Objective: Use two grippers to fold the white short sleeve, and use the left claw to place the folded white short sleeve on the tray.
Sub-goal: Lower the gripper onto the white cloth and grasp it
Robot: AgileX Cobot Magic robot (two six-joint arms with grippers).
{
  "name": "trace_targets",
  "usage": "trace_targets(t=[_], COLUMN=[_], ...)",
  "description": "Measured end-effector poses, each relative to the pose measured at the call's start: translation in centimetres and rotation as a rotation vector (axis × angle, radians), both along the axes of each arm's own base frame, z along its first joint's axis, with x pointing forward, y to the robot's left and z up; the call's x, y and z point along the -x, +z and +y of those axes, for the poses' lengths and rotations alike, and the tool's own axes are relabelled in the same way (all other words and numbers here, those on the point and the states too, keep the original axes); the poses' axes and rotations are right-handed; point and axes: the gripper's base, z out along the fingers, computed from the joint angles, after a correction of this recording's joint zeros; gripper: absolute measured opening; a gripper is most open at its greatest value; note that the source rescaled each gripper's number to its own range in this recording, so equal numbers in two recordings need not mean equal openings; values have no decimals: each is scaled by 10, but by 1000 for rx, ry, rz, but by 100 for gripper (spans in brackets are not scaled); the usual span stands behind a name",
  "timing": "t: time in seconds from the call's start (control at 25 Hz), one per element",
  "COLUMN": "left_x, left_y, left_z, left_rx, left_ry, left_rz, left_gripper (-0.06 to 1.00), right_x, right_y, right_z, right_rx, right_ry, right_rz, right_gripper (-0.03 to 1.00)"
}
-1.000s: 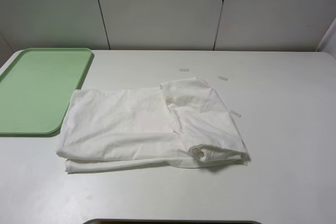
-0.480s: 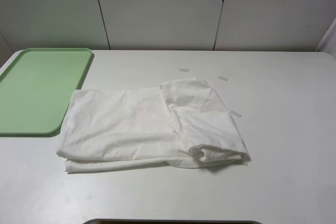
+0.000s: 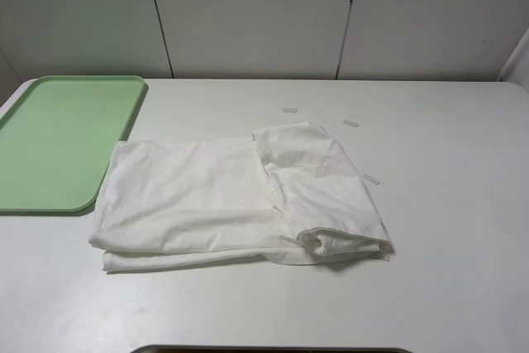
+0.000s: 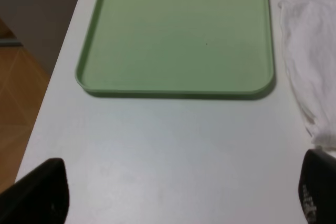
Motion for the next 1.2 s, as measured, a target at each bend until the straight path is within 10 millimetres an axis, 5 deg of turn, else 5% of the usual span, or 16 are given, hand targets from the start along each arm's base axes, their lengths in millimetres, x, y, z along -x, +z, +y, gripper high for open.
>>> trace_targets(t=[0.4, 1.2], left_x=[0, 0], left_y=[0, 0], left_z=[0, 0], left_rx=[0, 0], left_ry=[0, 0], left_rz=[0, 0], left_gripper=[86, 86], right_x=[-39, -42], right_y=[-52, -52], right_z=[4, 3], right_rx=[-49, -47], right_ry=[45, 45], right_rz=[131, 99], right_gripper=[100, 100])
